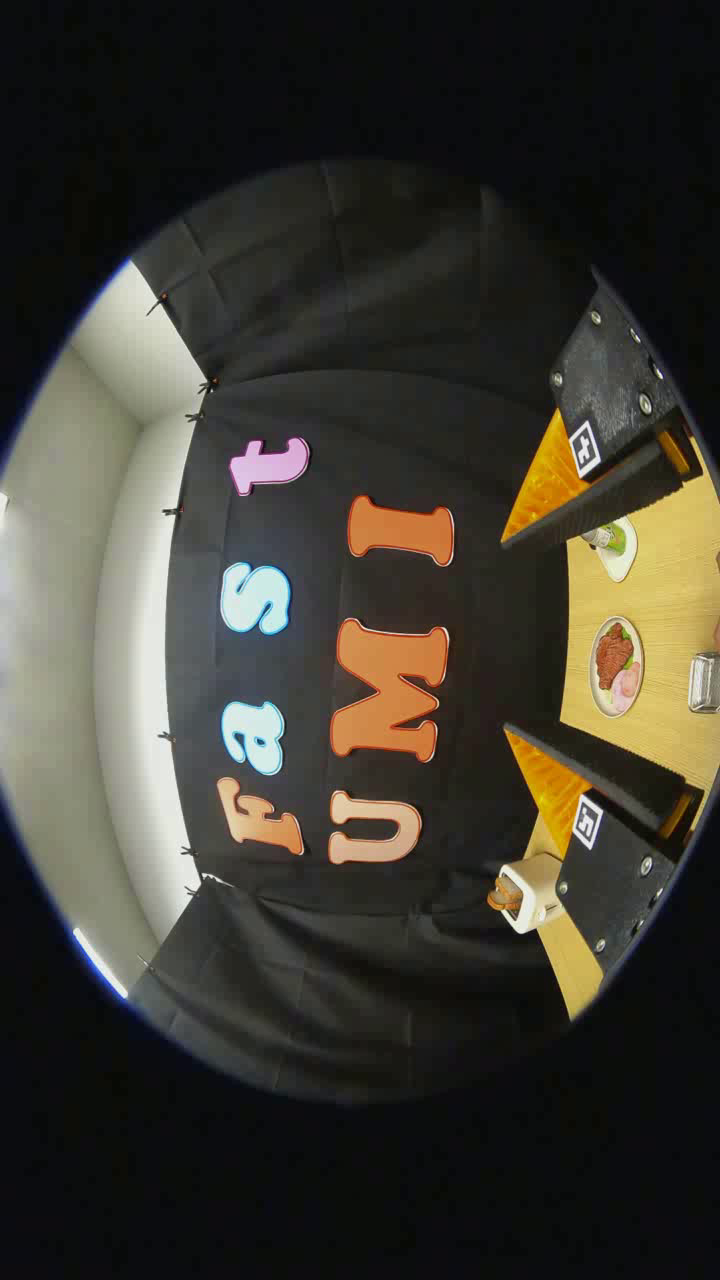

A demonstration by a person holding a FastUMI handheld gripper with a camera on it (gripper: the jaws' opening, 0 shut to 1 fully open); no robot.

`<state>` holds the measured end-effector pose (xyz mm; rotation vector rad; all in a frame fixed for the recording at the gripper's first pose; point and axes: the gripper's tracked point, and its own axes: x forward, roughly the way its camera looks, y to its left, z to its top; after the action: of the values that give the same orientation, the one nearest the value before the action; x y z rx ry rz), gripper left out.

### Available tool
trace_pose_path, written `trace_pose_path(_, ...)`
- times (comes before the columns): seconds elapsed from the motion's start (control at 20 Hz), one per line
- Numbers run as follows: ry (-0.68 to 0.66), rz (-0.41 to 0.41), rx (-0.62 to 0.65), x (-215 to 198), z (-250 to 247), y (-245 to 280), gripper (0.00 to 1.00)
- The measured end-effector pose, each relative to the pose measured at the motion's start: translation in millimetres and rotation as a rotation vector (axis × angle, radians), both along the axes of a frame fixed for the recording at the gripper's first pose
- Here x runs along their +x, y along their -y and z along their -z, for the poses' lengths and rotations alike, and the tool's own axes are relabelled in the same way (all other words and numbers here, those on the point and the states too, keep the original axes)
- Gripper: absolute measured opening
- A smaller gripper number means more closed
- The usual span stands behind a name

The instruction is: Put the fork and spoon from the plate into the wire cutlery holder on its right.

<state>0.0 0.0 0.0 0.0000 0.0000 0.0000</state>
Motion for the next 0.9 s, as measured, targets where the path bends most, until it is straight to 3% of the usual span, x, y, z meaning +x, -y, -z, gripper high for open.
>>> trace_pose_path(0.35, 0.004, 0.016, 0.006, 9, 0, 3, 0.99)
trace_pose_path(0.9, 0.025, -0.037, 0.007, 36, -1, -9, 0.99)
